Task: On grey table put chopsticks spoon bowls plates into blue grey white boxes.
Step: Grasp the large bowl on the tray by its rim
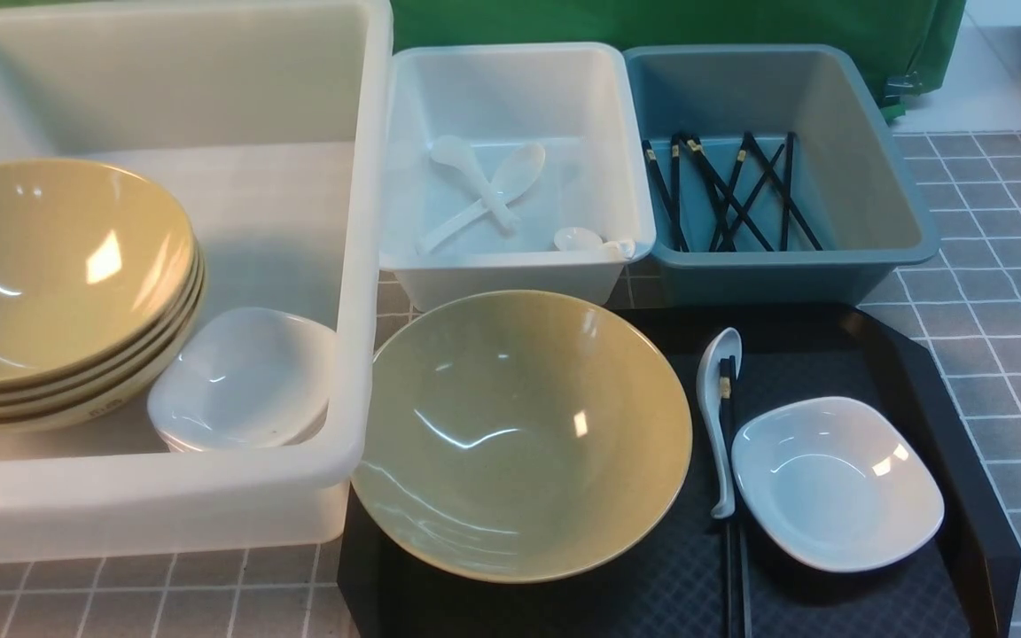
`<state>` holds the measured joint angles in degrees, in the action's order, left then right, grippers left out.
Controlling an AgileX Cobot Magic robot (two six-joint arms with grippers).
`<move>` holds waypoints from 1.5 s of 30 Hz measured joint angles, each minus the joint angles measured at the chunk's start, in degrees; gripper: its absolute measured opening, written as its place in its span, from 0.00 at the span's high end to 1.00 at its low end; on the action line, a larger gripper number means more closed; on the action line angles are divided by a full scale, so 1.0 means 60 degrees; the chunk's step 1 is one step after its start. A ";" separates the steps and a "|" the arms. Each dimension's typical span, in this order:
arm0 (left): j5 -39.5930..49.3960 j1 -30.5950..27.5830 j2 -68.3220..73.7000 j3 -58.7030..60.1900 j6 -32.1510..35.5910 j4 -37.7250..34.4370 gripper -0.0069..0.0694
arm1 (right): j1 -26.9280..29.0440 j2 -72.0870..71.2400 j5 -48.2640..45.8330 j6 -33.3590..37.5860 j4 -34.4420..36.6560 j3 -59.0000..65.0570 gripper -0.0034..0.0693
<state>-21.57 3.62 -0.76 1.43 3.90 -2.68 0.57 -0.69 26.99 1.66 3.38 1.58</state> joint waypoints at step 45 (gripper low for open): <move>1.3521 0.2153 1.2098 -1.1798 0.4556 -0.7430 0.92 | -0.0832 0.5445 -0.9840 0.2292 0.1958 -0.3741 0.90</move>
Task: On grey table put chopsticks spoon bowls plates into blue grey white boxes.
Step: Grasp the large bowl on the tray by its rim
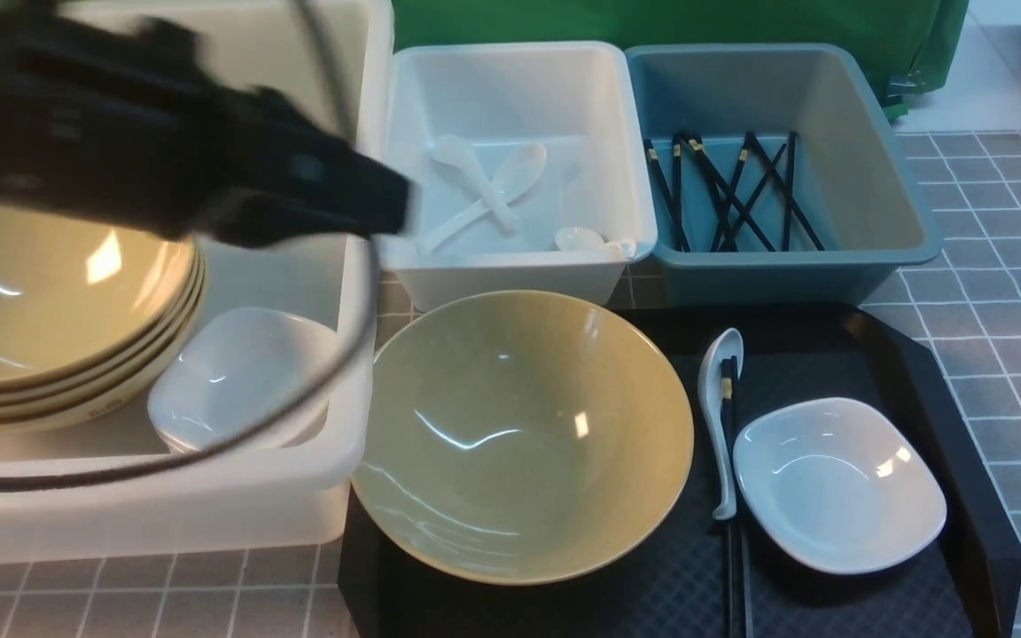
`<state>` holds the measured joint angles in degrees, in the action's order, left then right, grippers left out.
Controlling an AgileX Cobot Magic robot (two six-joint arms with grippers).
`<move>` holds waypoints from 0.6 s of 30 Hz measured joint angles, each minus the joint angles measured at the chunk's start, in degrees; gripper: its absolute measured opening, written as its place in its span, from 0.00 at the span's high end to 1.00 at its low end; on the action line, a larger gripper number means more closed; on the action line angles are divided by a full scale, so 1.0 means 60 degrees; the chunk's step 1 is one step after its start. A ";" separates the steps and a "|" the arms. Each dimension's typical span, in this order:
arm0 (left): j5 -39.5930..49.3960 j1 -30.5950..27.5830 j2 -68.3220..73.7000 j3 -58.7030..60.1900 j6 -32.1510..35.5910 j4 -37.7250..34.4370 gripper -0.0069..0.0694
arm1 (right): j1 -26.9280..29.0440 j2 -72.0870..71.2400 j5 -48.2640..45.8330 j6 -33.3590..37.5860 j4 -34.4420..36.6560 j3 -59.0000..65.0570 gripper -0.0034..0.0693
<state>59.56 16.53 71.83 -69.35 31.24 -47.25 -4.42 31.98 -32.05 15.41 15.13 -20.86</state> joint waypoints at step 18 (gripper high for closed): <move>-0.1489 0.4680 0.5846 -0.2107 -0.3898 0.7380 0.92 | -0.0023 0.0000 0.0228 0.0135 0.0135 0.0030 0.90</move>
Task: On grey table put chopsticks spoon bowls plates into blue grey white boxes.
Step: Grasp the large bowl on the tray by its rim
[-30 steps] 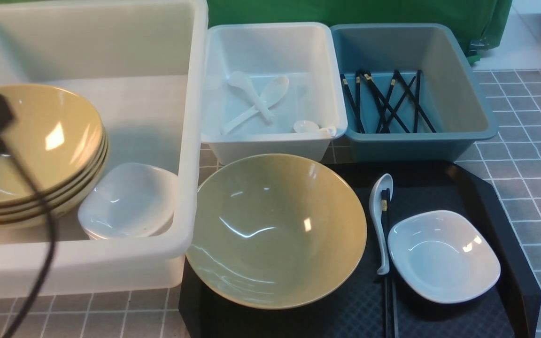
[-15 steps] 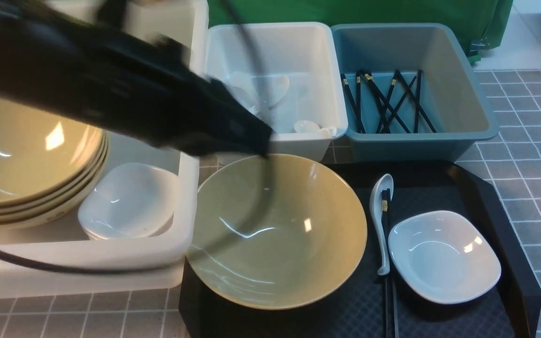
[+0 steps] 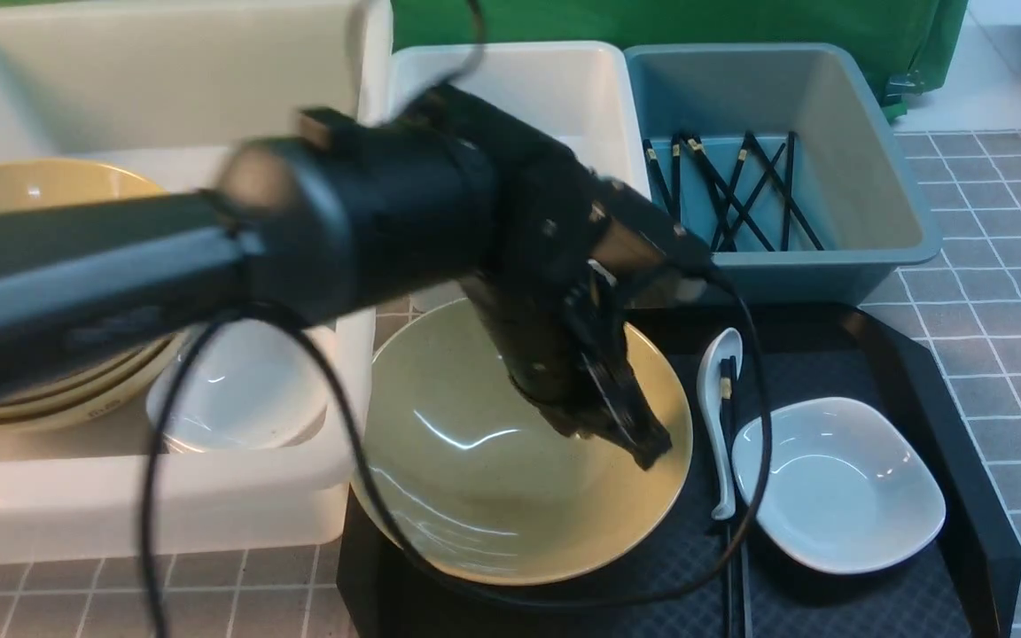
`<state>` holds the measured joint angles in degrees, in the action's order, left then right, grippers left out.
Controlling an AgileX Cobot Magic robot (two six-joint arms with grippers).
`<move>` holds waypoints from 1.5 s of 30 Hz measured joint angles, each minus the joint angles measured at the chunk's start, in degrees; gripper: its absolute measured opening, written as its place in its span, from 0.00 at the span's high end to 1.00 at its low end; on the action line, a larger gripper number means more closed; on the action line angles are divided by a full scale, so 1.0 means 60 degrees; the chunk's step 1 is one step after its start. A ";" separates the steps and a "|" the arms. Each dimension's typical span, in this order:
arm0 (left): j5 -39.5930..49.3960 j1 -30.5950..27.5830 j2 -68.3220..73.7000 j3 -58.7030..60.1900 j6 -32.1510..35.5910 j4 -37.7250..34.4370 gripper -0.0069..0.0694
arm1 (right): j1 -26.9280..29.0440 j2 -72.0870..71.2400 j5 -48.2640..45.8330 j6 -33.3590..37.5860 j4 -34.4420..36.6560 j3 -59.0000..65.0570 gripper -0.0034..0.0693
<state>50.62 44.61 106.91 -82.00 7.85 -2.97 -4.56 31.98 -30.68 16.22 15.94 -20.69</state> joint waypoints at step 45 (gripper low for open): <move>0.3057 -0.1312 0.2536 -0.3318 -0.0370 0.0767 0.48 | 0.0000 0.0000 0.0067 0.0009 0.0059 0.0000 0.89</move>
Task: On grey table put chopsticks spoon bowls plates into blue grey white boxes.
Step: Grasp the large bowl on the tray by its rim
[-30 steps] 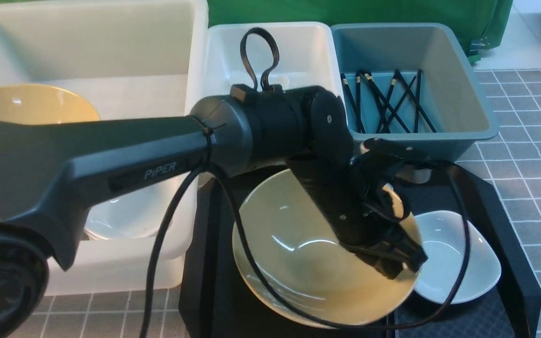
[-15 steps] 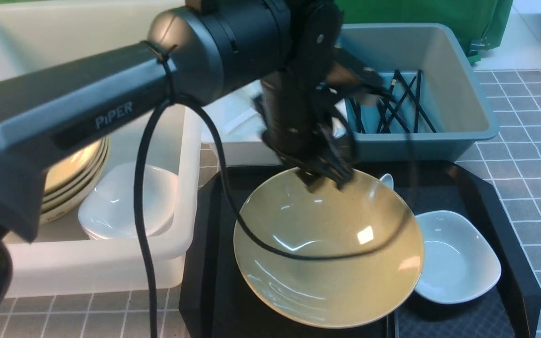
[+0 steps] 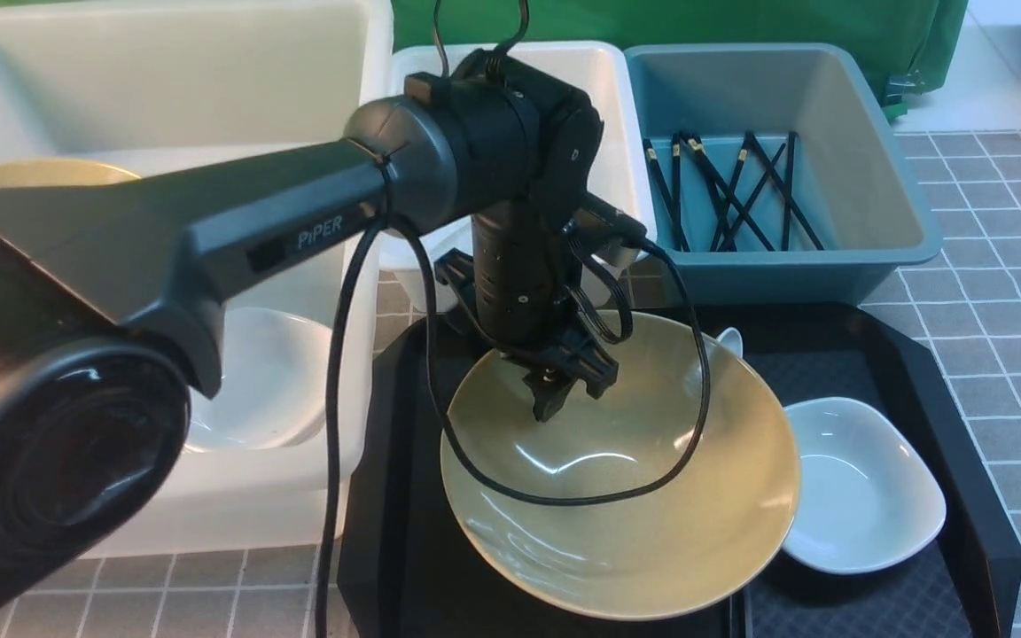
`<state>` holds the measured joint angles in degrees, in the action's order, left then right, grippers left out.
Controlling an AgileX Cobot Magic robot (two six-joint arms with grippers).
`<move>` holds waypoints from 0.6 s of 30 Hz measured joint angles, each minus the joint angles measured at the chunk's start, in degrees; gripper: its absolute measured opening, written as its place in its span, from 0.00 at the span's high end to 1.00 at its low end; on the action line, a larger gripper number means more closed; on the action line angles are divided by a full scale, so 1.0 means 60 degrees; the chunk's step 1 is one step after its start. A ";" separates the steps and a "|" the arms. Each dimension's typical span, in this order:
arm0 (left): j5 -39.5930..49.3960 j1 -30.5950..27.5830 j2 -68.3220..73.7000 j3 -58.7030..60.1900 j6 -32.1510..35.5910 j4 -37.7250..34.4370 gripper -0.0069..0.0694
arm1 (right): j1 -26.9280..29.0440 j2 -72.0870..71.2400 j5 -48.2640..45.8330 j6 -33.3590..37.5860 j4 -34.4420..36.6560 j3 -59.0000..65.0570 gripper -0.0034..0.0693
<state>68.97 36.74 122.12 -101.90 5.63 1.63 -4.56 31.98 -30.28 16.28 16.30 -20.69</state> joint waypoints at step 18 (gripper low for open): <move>-0.0441 -0.0041 -0.2753 -0.0104 0.0801 -0.0602 0.90 | 0.0000 0.0000 -0.0079 -0.0021 0.0012 0.0000 0.89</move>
<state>66.32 36.49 105.60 -102.52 10.44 -1.98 -4.56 31.98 -30.75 16.15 16.37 -20.69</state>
